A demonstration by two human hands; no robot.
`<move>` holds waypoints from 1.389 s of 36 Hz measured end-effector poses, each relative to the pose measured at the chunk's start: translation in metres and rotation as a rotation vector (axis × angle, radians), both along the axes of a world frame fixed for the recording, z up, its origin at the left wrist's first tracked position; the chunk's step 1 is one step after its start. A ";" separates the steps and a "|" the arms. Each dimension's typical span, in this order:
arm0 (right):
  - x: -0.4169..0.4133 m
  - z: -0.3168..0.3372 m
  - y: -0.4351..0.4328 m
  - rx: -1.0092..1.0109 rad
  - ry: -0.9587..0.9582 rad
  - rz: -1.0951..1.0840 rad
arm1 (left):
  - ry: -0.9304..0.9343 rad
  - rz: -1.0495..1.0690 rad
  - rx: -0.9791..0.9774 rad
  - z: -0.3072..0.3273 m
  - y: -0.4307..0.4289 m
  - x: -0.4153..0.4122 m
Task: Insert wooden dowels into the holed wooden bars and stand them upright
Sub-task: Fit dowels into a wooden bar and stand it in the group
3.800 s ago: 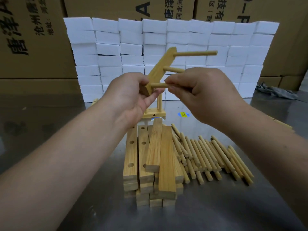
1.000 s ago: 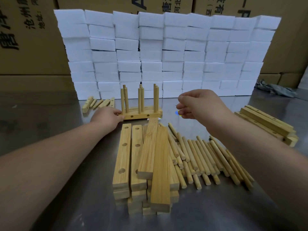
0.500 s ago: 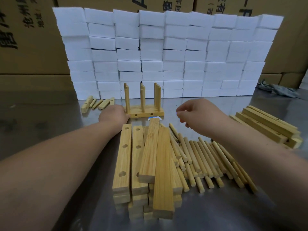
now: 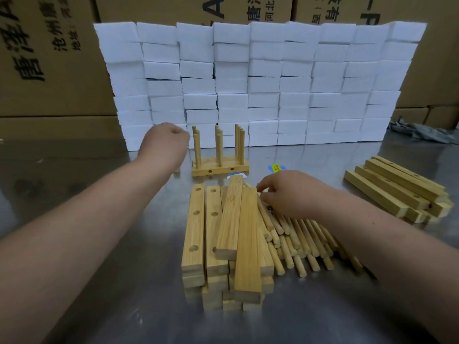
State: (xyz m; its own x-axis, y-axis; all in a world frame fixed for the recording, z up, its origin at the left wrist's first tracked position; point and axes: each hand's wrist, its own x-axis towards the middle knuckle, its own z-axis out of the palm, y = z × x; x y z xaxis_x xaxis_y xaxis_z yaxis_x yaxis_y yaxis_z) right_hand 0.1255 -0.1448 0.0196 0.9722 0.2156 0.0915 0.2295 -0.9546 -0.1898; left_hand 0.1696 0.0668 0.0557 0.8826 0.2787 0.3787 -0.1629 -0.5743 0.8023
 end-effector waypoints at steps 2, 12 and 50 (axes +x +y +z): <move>0.000 -0.001 0.000 -0.011 0.012 -0.015 | 0.026 -0.125 0.048 0.011 -0.009 -0.029; 0.000 -0.002 0.003 -0.116 0.065 -0.014 | 0.306 -0.502 1.031 0.041 -0.056 -0.143; -0.006 0.005 0.000 -0.157 0.009 -0.138 | 0.191 -0.168 1.132 0.009 -0.058 -0.107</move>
State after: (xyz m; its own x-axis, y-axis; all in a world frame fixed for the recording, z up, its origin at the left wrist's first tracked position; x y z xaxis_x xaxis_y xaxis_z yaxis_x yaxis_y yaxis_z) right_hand 0.1199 -0.1449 0.0241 0.9941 0.0915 0.0583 0.0938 -0.9949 -0.0380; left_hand 0.0629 0.0093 0.0644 0.9460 -0.2607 0.1928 -0.2371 -0.9618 -0.1369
